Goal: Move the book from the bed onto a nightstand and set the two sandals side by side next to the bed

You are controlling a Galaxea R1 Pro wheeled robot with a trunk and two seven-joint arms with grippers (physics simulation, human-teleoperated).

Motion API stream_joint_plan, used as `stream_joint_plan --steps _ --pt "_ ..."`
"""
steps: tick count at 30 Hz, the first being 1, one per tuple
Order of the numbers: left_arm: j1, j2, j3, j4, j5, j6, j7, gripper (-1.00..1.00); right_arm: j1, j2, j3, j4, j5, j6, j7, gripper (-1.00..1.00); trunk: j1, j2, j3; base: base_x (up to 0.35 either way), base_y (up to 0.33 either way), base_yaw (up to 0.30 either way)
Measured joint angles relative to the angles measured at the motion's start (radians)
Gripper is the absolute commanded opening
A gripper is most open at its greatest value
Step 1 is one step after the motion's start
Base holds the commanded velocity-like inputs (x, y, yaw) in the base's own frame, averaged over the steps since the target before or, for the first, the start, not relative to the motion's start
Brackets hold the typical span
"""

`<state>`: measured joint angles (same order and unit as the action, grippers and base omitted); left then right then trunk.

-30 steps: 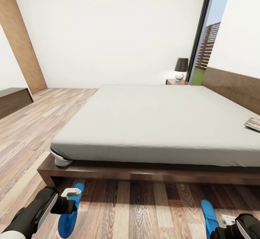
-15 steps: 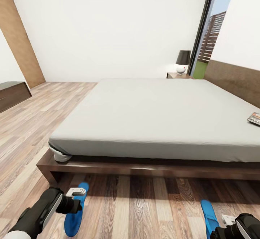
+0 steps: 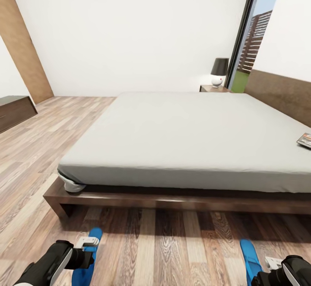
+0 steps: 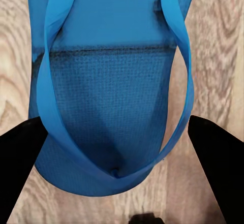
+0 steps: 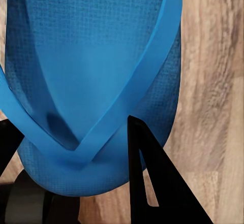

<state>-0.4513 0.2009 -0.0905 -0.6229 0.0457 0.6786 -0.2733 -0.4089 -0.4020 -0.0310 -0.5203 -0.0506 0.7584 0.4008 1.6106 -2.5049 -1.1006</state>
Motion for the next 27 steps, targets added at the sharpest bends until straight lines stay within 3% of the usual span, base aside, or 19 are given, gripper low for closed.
stream_joint_plan --steps 5,11,27 --pt "-0.001 -0.006 0.001 -0.019 0.005 0.003 -0.001 -1.0 0.001 0.0 0.0 0.0 0.0 0.0 -0.001 -1.0 0.002 -0.001 -0.019 0.0 0.0 0.0" --pt "0.0 -0.045 -0.002 -0.089 0.001 0.009 0.002 -1.0 0.001 0.0 0.0 0.0 0.0 0.0 -0.001 -1.0 0.005 -0.003 -0.043 0.0 0.0 0.0" --pt "0.0 -0.04 0.0 -0.094 0.0 0.01 0.003 -1.0 0.001 0.0 -0.001 -0.002 0.0 -0.002 0.0 -1.0 0.012 -0.006 -0.104 0.0 0.0 0.0"
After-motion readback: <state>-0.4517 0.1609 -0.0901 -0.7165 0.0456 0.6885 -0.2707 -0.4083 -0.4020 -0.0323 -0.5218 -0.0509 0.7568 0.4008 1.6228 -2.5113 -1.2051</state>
